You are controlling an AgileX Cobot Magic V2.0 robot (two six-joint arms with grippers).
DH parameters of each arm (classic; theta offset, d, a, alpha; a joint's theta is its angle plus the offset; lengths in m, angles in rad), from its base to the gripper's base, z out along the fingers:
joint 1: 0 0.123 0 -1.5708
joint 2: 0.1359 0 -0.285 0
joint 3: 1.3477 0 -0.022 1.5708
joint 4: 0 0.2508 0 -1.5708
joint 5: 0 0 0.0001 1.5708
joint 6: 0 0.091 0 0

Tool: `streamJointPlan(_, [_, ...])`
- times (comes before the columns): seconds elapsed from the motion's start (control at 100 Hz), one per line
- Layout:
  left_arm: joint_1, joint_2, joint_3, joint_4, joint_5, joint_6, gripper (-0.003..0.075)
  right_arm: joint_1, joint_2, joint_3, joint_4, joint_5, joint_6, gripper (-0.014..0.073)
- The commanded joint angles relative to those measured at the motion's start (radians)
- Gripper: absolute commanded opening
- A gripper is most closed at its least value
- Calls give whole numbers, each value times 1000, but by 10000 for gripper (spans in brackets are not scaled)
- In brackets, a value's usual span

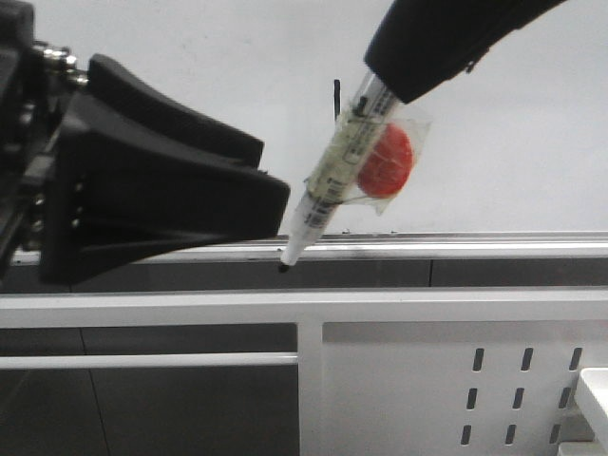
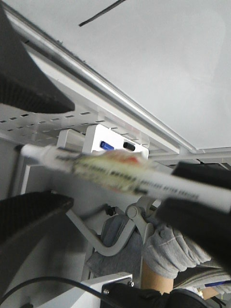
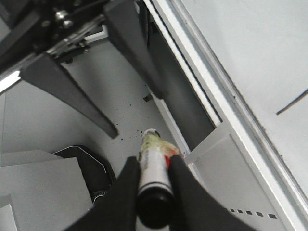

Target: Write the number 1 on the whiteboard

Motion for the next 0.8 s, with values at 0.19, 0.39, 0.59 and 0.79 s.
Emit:
streamJointPlan(0.19, [-8,21,-51,-43,-89,-3,351,45,14,-35,16,-123,-15,-71])
streamJointPlan(0.39, [-8,30,-51,-36,-89,-3,351,45,16,-35,16,-151,-19,-71])
streamJointPlan(0.59, [-8,30,-51,-20,-76,-3,346,45,16,-35,16,-155,-22,-71])
streamJointPlan(0.79, [-8,30,-51,-17,-40,-3,186,45,16,-35,16,-158,-22,-71])
